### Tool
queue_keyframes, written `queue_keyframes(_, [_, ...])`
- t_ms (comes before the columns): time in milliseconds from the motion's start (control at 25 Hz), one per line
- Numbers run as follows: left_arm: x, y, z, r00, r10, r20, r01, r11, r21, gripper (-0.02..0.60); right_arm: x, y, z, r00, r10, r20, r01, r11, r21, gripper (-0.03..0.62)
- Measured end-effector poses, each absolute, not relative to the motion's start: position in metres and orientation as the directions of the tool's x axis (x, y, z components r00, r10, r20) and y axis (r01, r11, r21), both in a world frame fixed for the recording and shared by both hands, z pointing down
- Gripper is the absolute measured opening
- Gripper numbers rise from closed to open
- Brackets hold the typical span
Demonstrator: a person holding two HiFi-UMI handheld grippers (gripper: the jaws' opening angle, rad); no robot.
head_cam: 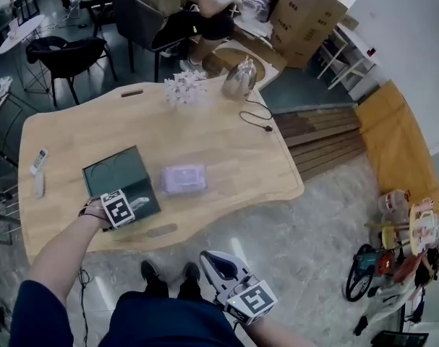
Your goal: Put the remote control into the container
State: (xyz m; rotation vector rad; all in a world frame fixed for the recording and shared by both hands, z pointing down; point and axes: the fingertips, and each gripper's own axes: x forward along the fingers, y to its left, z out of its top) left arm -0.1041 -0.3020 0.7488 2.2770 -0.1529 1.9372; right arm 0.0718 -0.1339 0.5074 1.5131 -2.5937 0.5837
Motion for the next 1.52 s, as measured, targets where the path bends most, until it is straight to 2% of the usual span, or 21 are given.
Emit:
queue_keyframes(320, [-0.107, -0.310, 0.785, 0.062, 0.066, 0.996, -0.149, -0.986, 0.075, 0.235, 0.081, -0.130, 0.516, -0.477, -0.829, 0.292, -0.870, 0.397, -0.293, 0.018])
queue_keyframes(840, [-0.107, -0.299, 0.820, -0.050, 0.236, 0.971, -0.054, -0.971, 0.233, 0.235, 0.064, -0.139, 0.522, -0.543, -0.784, 0.299, -0.837, 0.479, -0.265, 0.018])
queue_keyframes(1360, [-0.099, -0.306, 0.823, 0.046, 0.265, 0.963, -0.063, -0.961, 0.268, 0.236, 0.062, -0.149, 0.531, -0.547, -0.772, 0.324, -0.836, 0.483, -0.261, 0.018])
queue_keyframes(1520, [-0.097, -0.309, 0.819, 0.091, 0.239, 0.967, -0.087, -0.965, 0.247, 0.260, 0.055, -0.154, 0.526, -0.565, -0.764, 0.313, -0.825, 0.507, -0.250, 0.018])
